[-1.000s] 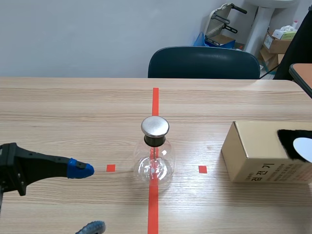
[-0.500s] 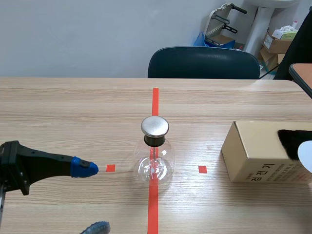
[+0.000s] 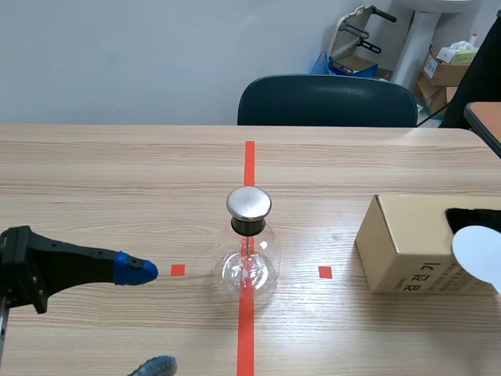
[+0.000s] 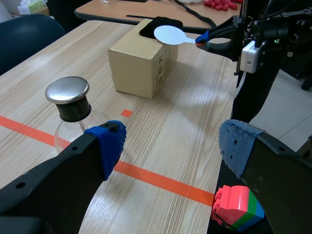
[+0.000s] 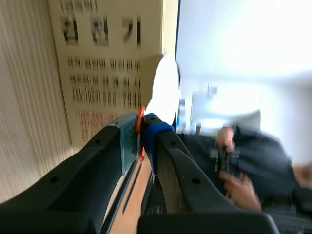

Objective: Do the electroscope experiment

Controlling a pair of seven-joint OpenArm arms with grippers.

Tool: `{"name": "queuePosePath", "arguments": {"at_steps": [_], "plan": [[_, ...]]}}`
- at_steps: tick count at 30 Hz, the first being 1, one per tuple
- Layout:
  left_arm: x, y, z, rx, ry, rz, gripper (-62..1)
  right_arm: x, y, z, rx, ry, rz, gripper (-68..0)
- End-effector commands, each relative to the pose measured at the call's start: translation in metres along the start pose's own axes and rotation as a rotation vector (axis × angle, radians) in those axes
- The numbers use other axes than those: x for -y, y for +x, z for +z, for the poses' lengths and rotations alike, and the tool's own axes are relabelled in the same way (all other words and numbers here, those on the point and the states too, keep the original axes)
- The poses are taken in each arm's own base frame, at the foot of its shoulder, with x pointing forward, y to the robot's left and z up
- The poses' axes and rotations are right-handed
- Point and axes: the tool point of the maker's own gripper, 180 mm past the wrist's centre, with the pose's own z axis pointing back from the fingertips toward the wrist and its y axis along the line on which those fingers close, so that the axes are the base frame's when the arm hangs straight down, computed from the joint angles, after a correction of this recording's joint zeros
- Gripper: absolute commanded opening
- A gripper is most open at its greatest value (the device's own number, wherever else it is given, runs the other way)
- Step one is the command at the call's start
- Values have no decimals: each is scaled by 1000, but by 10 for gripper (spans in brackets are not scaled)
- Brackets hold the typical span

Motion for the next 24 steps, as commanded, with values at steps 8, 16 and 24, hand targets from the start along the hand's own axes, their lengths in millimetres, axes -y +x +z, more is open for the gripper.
{"name": "queuePosePath", "arguments": {"at_steps": [8, 16, 24], "plan": [[3, 9, -2, 37, -5, 10, -182, 17, -11, 0, -39, -70, 40, -656], [3, 9, -2, 36, -5, 10, -182, 18, -13, 0, -49, -77, 34, -656], [3, 9, -2, 36, -5, 10, -182, 6, 12, 0, 106, -10, 91, -656]]}}
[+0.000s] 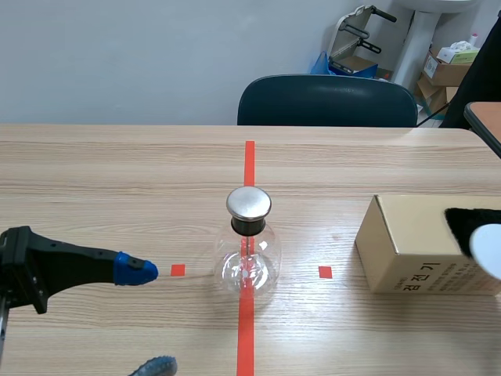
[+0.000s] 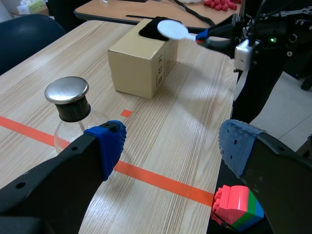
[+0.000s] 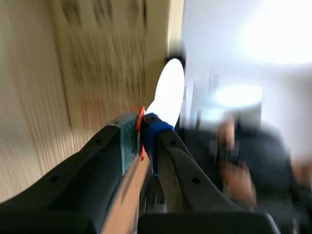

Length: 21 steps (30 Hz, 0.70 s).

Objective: Do the electroscope experiment

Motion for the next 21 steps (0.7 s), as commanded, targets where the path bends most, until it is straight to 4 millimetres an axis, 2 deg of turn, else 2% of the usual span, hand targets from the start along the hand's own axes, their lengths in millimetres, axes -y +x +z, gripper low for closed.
{"name": "queuePosePath", "arguments": {"at_steps": [1, 2, 4, 9, 11, 13, 16, 18, 19, 21], "plan": [[3, 9, -2, 36, -5, 10, -182, 10, 7, 0, 71, -37, 62, -656], [3, 9, -2, 36, -5, 10, -182, 10, 13, 1, 102, -36, 63, -656], [3, 9, -2, 36, -5, 10, -182, 10, 11, 2, 90, -38, 59, -656], [3, 9, -2, 36, -5, 10, -182, 16, -41, 6, -209, -67, 32, -656], [3, 9, -2, 36, -5, 10, -182, 16, -52, 8, -268, -68, 30, -656], [3, 9, -2, 36, -5, 10, -183, 16, -46, 7, -233, -64, 35, -656], [3, 9, -2, 35, -5, 10, -182, 13, -14, 2, -55, -52, 46, -656], [3, 9, -2, 35, -5, 10, -182, 13, -2, 2, 13, -52, 47, -656], [3, 9, -2, 35, -5, 10, -183, 13, -2, 2, 11, -53, 45, -655], [3, 9, -2, 35, -5, 9, -182, 15, -17, 3, -76, -66, 32, -656]]}}
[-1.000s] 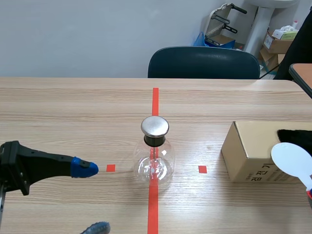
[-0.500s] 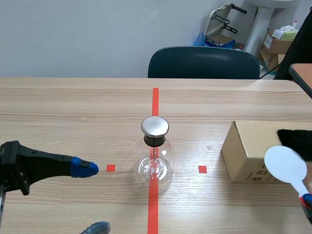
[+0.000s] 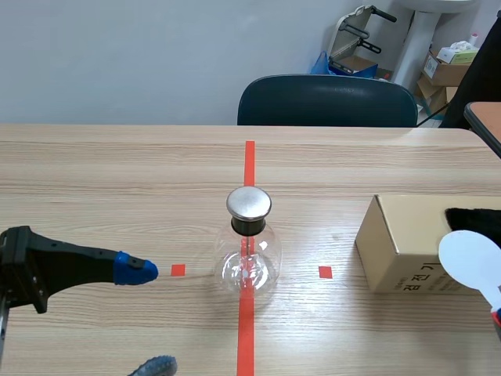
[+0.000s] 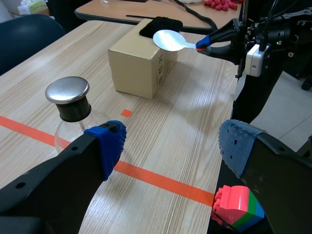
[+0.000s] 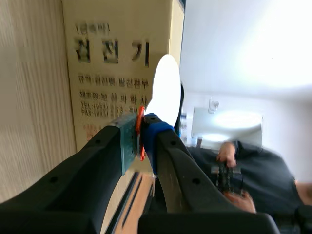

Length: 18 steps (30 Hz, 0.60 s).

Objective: Do the electroscope experiment

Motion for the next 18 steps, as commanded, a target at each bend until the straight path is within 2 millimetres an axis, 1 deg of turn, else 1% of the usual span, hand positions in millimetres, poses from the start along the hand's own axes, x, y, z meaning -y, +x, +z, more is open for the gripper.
{"name": "queuePosePath", "arguments": {"at_steps": [1, 3, 4, 5, 6, 10, 12, 13, 14, 16, 18], "plan": [[3, 9, -2, 35, -7, 6, -182, 14, -26, 2, -116, -54, 50, -656], [3, 9, -2, 35, -8, 4, -182, 15, -47, 6, -232, -58, 47, -656], [3, 9, -2, 35, -8, 4, -182, 16, -51, 7, -260, -58, 46, -656], [3, 9, -2, 35, -8, 4, -183, 16, -52, 7, -263, -59, 46, -656], [3, 9, -2, 35, -8, 4, -182, 15, -49, 6, -245, -57, 47, -656], [3, 9, -2, 35, -8, 4, -182, 12, -16, 1, -105, -60, 26, -656], [3, 9, -2, 35, -8, 4, -183, 10, -8, 1, -93, -63, 10, -655], [3, 9, -2, 35, -8, 5, -183, 9, -10, 1, -113, -67, 1, -656], [3, 9, -2, 35, -8, 5, -182, 9, -15, 3, -153, -70, -9, -655], [3, 9, -2, 34, -8, 5, -182, 8, -34, 7, -267, -72, -17, -656], [3, 9, -2, 35, -8, 5, -182, 7, -46, 10, -333, -67, -15, -656]]}}
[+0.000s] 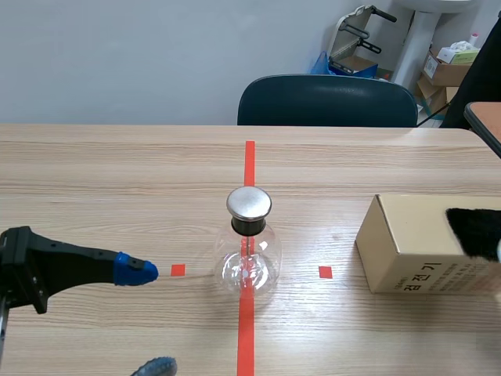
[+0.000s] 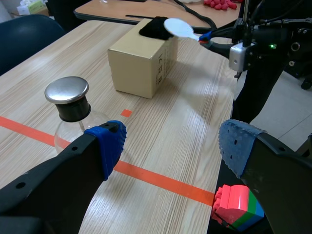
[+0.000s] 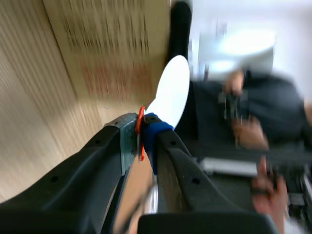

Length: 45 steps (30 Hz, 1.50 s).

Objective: Do the electroscope experiment

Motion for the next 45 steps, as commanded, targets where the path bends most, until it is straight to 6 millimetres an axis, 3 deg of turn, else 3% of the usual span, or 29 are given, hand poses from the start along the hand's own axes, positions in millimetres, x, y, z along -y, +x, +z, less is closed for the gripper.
{"name": "queuePosePath", "arguments": {"at_steps": [1, 8, 10, 14, 16, 22, 24, 28, 30, 37, 39, 43, 45], "plan": [[3, 9, -2, 35, -5, 8, -182, 14, -6, -1, 9, -48, 66, -656], [3, 9, -2, 35, -5, 8, -183, 8, 38, 3, 261, -23, 95, -656], [3, 9, -2, 35, -5, 8, -182, 8, 36, 3, 253, -24, 95, -655], [3, 9, -2, 35, -5, 8, -183, 11, 6, -2, 82, -32, 92, -656], [3, 9, -2, 35, -5, 8, -183, 11, 4, -2, 70, -32, 93, -656], [3, 9, -2, 35, -5, 8, -182, 5, 46, 5, 307, -12, 105, -656], [3, 9, -2, 35, -5, 8, -183, 6, 43, 5, 288, -13, 104, -656], [3, 9, -2, 35, -5, 8, -182, 9, 9, -1, 97, -22, 100, -656], [3, 9, -2, 35, -5, 8, -183, 10, 5, -2, 78, -23, 100, -655], [3, 9, -2, 35, -5, 8, -183, 4, 53, 9, 354, -4, 99, -656], [3, 9, -2, 35, -5, 8, -182, 4, 49, 8, 327, -6, 98, -655], [3, 9, -2, 35, -5, 8, -183, 9, 11, -1, 112, -20, 93, -655], [3, 9, -2, 35, -5, 8, -183, 10, 4, -2, 72, -22, 93, -655]]}}
